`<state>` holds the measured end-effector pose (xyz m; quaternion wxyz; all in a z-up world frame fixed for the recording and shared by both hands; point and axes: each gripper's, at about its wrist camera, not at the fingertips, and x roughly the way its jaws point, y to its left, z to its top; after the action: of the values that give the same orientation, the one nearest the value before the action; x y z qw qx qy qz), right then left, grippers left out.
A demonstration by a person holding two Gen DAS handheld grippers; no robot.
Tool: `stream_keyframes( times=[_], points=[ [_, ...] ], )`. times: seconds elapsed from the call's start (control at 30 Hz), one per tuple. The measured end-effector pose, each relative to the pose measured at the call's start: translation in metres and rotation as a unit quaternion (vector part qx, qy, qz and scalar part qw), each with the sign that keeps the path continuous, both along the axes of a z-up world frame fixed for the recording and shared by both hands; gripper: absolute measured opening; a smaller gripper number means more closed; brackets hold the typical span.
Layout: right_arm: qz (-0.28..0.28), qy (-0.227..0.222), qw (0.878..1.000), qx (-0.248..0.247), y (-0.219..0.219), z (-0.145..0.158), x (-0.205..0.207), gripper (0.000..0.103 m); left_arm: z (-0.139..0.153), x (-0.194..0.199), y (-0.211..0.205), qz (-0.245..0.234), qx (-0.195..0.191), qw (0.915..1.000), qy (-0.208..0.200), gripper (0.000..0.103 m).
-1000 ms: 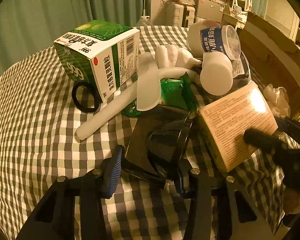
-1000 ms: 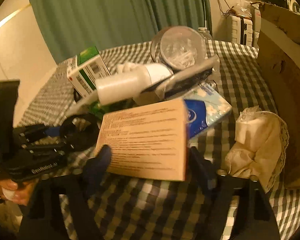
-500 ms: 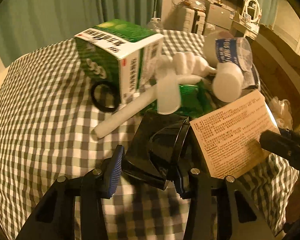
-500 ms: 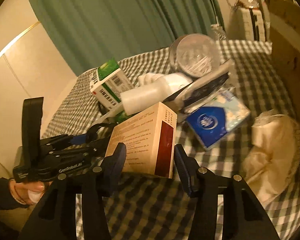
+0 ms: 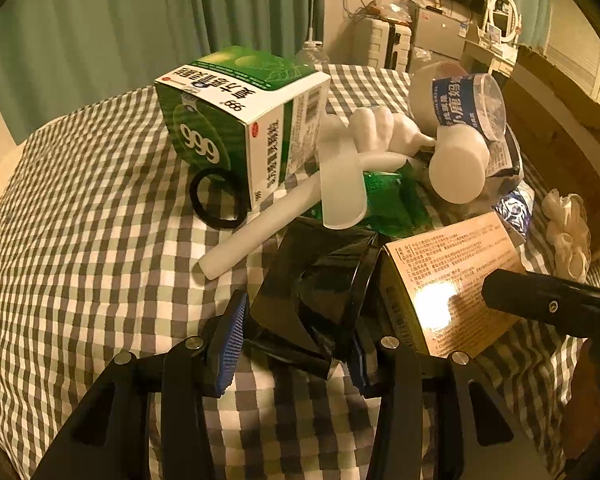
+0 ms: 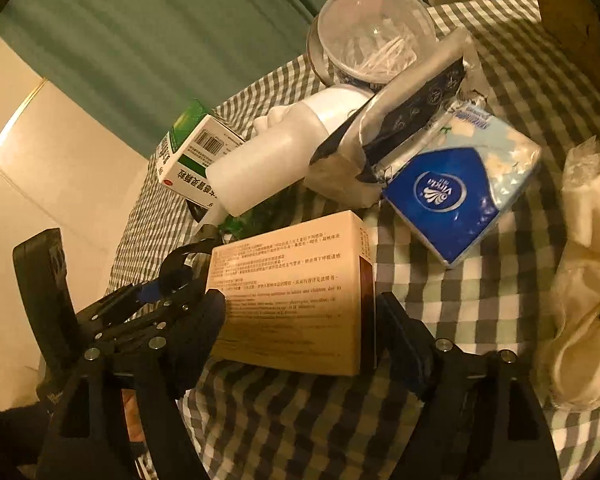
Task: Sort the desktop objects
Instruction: 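Grasp the black phone holder with the left gripper while the right gripper grasps the small red-and-white box, then lift the black phone holder and small box off the bed with both grippers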
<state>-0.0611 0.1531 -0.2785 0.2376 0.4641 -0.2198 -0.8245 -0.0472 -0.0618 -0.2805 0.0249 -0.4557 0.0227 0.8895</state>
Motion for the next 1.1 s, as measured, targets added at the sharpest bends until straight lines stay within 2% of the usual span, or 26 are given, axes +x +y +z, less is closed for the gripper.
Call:
stream_keyframes(
  times=[0.03,0.1,0.13,0.33,0.47,0.7,0.83,0.93,1.1],
  points=[
    [-0.002,0.000,1.000,-0.001,-0.001,0.000,-0.001,0.074,0.000,-0.001,-0.001,0.003,-0.002,1.0000,0.000,0.045],
    [-0.010,-0.003,1.000,-0.007,-0.002,-0.001,-0.001,0.054,0.000,-0.002,-0.005,0.015,-0.007,0.9999,0.000,0.045],
    [-0.014,-0.008,1.000,-0.012,0.000,-0.002,-0.002,0.051,-0.001,-0.003,-0.007,0.016,-0.004,0.9999,-0.002,0.045],
    [0.003,-0.022,0.996,-0.081,0.006,-0.005,-0.002,0.040,-0.003,-0.004,-0.019,0.033,-0.005,0.9994,-0.004,0.045],
    [0.018,-0.019,0.990,-0.138,0.009,-0.005,-0.002,0.035,-0.005,-0.002,-0.019,0.027,-0.008,0.9996,-0.004,0.045],
    [0.066,0.003,0.995,-0.081,-0.033,0.010,0.000,0.036,-0.005,0.001,-0.012,0.017,-0.007,0.9998,-0.003,0.045],
    [0.063,0.019,0.997,-0.037,-0.049,0.014,-0.001,0.036,-0.003,0.000,-0.013,0.019,-0.002,0.9998,-0.002,0.045],
    [0.059,0.020,0.998,-0.022,-0.054,0.018,-0.003,0.035,0.000,0.001,-0.013,0.016,-0.009,0.9998,0.003,0.045],
    [0.057,0.037,0.998,0.020,-0.063,0.024,0.010,0.033,0.018,0.003,-0.015,0.008,-0.010,0.9998,0.011,0.045]
  ],
)
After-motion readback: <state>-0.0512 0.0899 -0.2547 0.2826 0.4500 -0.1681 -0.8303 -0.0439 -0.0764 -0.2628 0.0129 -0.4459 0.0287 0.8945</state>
